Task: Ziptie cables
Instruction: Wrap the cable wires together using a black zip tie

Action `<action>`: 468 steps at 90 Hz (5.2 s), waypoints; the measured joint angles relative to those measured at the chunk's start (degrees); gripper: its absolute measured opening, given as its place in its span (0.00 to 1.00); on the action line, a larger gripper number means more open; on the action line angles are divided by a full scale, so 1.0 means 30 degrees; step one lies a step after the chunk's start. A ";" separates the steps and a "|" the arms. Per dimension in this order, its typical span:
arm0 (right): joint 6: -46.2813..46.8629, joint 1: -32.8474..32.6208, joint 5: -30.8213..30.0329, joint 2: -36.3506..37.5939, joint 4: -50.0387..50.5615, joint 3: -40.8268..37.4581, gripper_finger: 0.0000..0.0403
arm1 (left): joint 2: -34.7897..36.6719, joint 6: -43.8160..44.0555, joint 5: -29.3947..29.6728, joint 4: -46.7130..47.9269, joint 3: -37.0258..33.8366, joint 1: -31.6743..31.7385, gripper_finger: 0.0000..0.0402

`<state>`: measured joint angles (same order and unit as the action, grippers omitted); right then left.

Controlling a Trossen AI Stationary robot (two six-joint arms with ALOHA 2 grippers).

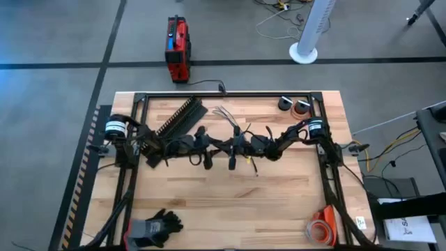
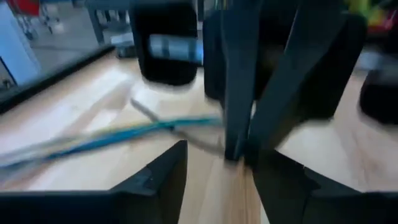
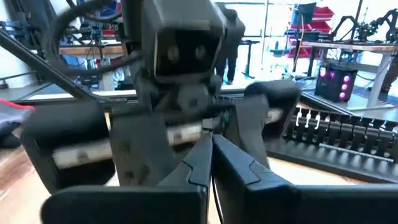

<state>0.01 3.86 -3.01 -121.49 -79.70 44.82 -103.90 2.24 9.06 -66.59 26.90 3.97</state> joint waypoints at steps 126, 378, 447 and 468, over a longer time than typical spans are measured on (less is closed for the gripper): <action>0.1325 -0.0117 -0.0003 0.7612 1.4097 -0.0029 0.22 | 0.0197 -0.1160 -0.2789 0.3418 0.1537 -0.0073 0.00; 0.0851 0.2969 -0.4280 0.8353 2.6011 -0.0084 0.01 | -0.0328 -1.0665 -1.0740 1.9274 0.9535 0.2214 0.00; 0.1979 0.2054 -0.1991 0.8671 2.4701 0.0774 0.01 | -0.0313 -1.0596 -1.3063 1.9649 0.9674 0.1993 0.00; 0.8326 0.2633 -0.3437 1.0983 2.6086 -0.0620 0.06 | -0.0299 -1.0509 -1.3058 1.9697 0.9674 0.1749 0.00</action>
<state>24.99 11.76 -13.32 -88.54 -1.44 42.96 -104.79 -29.29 -30.11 -7.50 55.92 9.21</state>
